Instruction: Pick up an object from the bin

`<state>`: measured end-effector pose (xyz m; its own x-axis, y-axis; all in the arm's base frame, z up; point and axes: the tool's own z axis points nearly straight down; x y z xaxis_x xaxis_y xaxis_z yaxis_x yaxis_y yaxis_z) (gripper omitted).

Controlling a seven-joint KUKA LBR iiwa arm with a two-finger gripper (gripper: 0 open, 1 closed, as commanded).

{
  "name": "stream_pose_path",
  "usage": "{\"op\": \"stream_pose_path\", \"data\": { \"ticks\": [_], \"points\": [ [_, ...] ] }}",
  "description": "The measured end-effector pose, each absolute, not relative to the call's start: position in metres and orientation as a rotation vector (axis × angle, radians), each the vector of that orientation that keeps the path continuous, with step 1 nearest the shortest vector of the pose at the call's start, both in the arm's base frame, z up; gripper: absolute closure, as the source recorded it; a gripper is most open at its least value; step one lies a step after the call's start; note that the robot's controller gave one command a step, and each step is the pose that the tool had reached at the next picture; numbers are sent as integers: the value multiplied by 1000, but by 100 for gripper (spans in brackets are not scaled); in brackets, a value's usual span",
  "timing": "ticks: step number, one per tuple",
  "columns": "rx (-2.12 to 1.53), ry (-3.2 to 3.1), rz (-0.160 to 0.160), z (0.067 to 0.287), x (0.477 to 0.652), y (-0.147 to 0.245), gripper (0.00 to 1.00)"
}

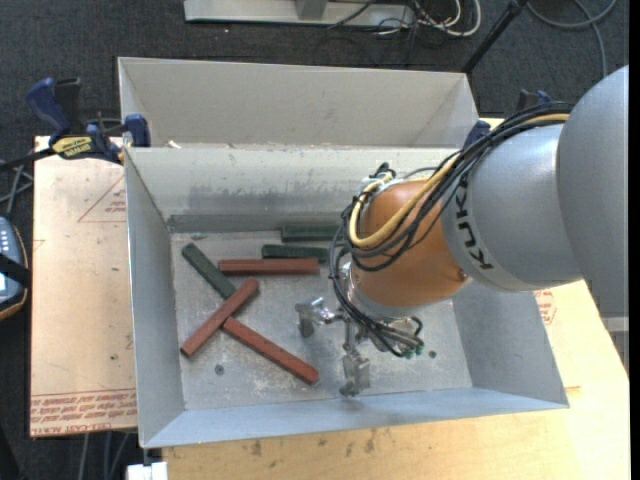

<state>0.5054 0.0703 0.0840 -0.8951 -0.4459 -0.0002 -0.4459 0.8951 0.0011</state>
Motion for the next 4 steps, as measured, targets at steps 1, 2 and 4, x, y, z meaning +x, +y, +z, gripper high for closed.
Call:
{"op": "stream_pose_path", "data": {
  "ticks": [1, 2, 4],
  "points": [
    [693, -3065, -1, 87, 507, 97, 0],
    [419, -3113, -2, 74, 499, 145, 100],
    [403, -3120, -2, 221, 503, 148, 100]
  ]
}}
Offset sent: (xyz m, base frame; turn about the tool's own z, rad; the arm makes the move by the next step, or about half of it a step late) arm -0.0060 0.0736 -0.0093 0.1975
